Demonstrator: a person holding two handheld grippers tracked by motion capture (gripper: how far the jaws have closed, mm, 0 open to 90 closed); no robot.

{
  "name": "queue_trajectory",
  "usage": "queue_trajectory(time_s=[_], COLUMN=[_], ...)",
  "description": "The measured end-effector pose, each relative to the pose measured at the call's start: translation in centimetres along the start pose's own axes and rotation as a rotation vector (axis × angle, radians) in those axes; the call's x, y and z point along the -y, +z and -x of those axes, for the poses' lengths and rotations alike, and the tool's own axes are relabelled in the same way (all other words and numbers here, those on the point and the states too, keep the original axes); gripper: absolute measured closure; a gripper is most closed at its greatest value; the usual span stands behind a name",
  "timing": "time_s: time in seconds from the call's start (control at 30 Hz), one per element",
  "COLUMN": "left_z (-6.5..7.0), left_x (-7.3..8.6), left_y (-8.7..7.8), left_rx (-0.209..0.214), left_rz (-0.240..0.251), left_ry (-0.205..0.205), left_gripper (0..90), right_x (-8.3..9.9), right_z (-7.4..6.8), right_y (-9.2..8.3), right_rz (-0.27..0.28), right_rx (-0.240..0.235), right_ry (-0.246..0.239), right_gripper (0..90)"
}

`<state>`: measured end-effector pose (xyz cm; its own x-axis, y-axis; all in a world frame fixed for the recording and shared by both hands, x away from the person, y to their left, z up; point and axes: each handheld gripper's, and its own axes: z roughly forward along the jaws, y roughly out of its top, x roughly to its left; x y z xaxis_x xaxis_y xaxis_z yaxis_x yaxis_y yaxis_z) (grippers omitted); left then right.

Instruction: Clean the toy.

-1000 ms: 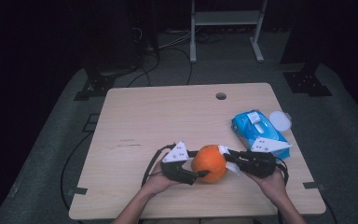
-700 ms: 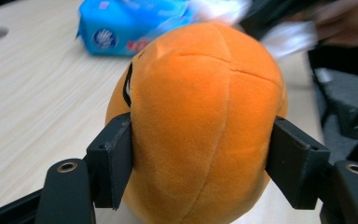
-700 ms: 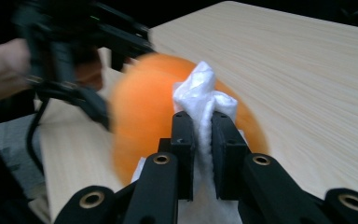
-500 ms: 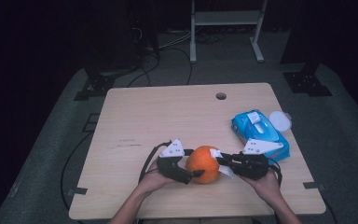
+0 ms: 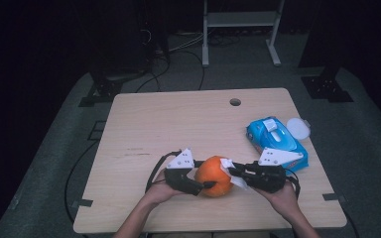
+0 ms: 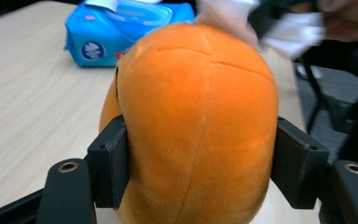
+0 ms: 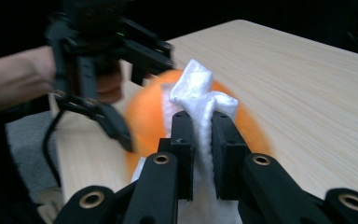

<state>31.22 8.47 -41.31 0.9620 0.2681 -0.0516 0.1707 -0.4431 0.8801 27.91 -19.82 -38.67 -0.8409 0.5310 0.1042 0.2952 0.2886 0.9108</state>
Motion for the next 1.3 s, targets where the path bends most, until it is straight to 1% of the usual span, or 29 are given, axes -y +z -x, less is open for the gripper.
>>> queue_trajectory(time_s=[0.03, 0.07, 0.1, 0.17, 0.23, 0.3, 0.33, 0.37, 0.43, 0.47, 0.53, 0.57, 0.6, 0.63, 0.7, 0.73, 0.77, 0.8, 0.83, 0.9, 0.97, 1.07, 1.13, 1.2, 1.27, 1.3], left_z=[0.0, -0.1, -0.1, -0.1, 0.0, 0.4, 0.6, 0.7, 0.7, 0.7, 0.7, 0.8, 0.9, 1.0, 1.0, 1.0, 0.9, 0.9, 0.9, 0.8, 0.6, 0.3, 0.2, 0.0, 0.0, 0.1], left_x=[0.1, 0.3, 0.3, 0.2, 0.2, 0.2, 0.1, 0.1, 0.1, 0.2, 0.3, 0.4, 0.4, 0.4, 0.5, 0.6, 0.7, 0.8, 0.8, 1.0, 1.2, 1.3, 1.3, 1.3, 1.1, 1.1], left_y=[0.2, 0.4, 0.7, 1.1, 1.5, 1.9, 2.0, 2.1, 1.9, 1.9, 1.9, 2.0, 2.2, 2.4, 2.6, 2.6, 2.6, 2.5, 2.5, 2.4, 2.3, 2.2, 2.1, 2.2, 2.4, 2.4], left_rx=[-0.006, -0.016, -0.026, -0.055, -0.081, -0.097, -0.096, -0.093, -0.091, -0.09, -0.096, -0.103, -0.11, -0.114, -0.13, -0.13, -0.126, -0.128, -0.126, -0.106, -0.106, -0.116, -0.128, -0.132, -0.14, -0.141], left_rz=[-0.01, -0.021, -0.013, -0.014, 0.0, 0.021, 0.015, 0.017, 0.016, 0.019, 0.03, 0.038, 0.038, 0.04, 0.034, 0.034, 0.036, 0.035, 0.032, 0.031, 0.041, 0.042, 0.043, 0.046, 0.046, 0.047], left_ry=[-0.007, -0.013, -0.03, -0.052, -0.061, -0.056, -0.038, -0.026, -0.004, -0.002, -0.005, -0.004, -0.002, -0.008, -0.005, -0.012, -0.023, -0.025, -0.027, -0.031, -0.041, -0.055, -0.073, -0.109, -0.126, -0.129], left_gripper=[28.8, 27.1, 25.0, 19.8, 18.4, 17.2, 15.6, 12.4, 10.0, 9.6, 12.0, 17.1, 20.1, 21.8, 25.2, 26.0, 26.3, 26.9, 27.6, 28.5, 28.8, 28.7, 27.5, 26.5, 26.6, 26.6], right_x=[0.2, 0.5, 0.7, 0.8, 0.3, -0.2, -0.4, -0.5, -0.3, -0.2, 0.0, 0.1, 0.2, 0.2, 0.2, 0.2, 0.1, 0.0, -0.1, -0.3, -0.3, 0.2, 0.7, 1.0, 0.8, 0.6], right_z=[0.3, 0.5, 0.6, -0.1, -1.0, -1.9, -2.3, -2.5, -2.2, -1.8, -1.0, -0.6, -0.4, -0.4, -0.9, -1.4, -1.9, -2.3, -2.8, -3.0, -2.5, -0.8, 0.1, 0.1, -0.6, -1.2], right_y=[0.1, 0.3, 0.5, 0.8, 0.9, 1.1, 1.3, 1.5, 1.4, 1.3, 0.8, 0.5, 0.4, 0.4, 0.6, 0.8, 1.0, 1.3, 1.6, 1.7, 1.4, 0.6, 0.2, 0.1, 0.3, 0.6], right_rz=[-0.009, -0.021, -0.03, -0.028, -0.023, -0.012, -0.016, -0.024, -0.028, -0.023, -0.019, -0.011, -0.009, -0.009, -0.016, -0.019, -0.022, -0.026, -0.034, -0.05, -0.044, -0.045, -0.049, -0.051, -0.052, -0.052], right_rx=[0.012, 0.013, 0.008, 0.004, 0.004, -0.023, -0.01, 0.016, 0.022, 0.04, 0.075, 0.083, 0.081, 0.082, 0.076, 0.076, 0.065, 0.04, 0.034, 0.054, 0.067, 0.125, 0.131, 0.129, 0.113, 0.097], right_ry=[0.009, 0.022, 0.033, 0.018, -0.024, -0.047, -0.075, -0.104, -0.103, -0.095, -0.075, -0.055, -0.047, -0.045, -0.058, -0.078, -0.097, -0.108, -0.126, -0.156, -0.144, -0.116, -0.085, -0.084, -0.098, -0.114], right_gripper=[79.6, 79.6, 79.6, 79.6, 79.6, 79.6, 79.6, 79.6, 79.6, 79.6, 79.6, 79.6, 79.6, 79.6, 79.8, 79.8, 79.7, 79.7, 79.7, 79.7, 79.7, 79.7, 79.7, 79.7, 79.7, 79.7])
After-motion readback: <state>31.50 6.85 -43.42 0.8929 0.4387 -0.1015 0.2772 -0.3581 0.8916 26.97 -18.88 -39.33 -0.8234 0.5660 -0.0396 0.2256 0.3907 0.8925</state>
